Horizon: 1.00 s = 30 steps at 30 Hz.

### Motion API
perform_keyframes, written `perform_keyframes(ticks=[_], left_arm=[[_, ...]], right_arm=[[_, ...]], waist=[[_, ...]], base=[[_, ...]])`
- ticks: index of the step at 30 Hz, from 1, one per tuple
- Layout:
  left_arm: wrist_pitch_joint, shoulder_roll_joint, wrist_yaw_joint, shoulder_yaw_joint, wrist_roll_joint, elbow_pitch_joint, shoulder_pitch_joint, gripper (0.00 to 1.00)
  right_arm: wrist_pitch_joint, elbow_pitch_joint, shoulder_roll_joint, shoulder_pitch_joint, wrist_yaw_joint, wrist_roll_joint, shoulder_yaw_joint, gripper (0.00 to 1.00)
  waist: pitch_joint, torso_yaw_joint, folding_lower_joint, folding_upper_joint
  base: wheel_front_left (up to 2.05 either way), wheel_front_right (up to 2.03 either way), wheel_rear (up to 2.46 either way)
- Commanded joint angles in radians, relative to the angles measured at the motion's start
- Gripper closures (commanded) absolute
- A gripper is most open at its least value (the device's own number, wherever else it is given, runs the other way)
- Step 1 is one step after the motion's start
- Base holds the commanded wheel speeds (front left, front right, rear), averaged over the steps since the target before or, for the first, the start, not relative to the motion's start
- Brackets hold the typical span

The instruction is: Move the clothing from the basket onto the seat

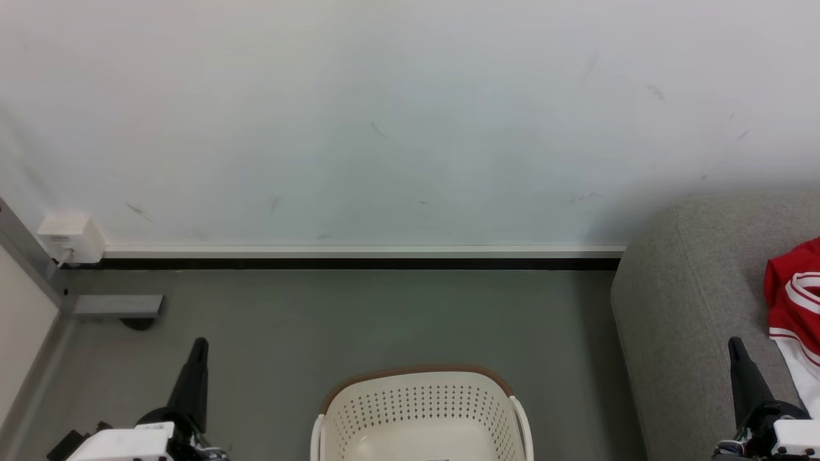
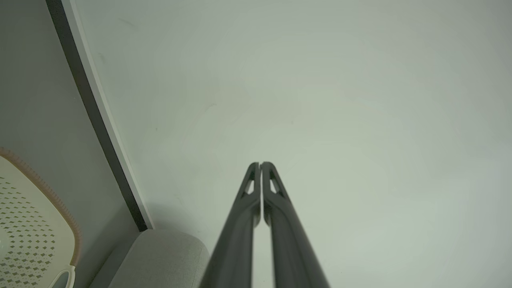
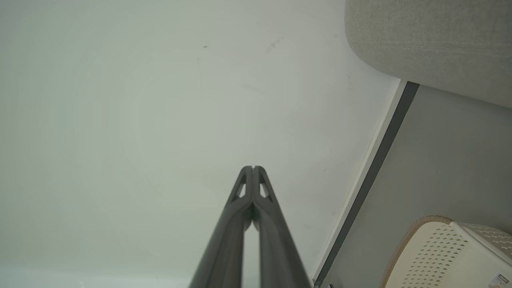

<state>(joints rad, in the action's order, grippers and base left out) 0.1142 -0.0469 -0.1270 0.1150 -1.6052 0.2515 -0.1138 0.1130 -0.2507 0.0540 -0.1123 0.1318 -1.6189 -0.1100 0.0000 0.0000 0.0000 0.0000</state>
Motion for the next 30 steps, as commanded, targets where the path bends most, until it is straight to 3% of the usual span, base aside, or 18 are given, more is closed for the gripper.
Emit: perform_keyframes(ticks=[1, 30], left_arm=[[0.006, -0.006, -0.006, 0.002, -0.011, -0.003, -0.007, 1.0], [0.005, -0.006, -0.006, 0.002, -0.012, -0.003, -0.007, 1.0]], right_arm=[[0.0, -0.002, -0.001, -0.009, -0.002, 0.005, -0.004, 1.0], [0.001, -0.002, -0.002, -0.009, -0.002, 0.007, -0.005, 1.0]], waist=[[0.0, 0.0, 0.0, 0.0], [0.0, 0.0, 0.0, 0.0]], base=[[0.0, 0.0, 0.0], [0.0, 0.0, 0.0]])
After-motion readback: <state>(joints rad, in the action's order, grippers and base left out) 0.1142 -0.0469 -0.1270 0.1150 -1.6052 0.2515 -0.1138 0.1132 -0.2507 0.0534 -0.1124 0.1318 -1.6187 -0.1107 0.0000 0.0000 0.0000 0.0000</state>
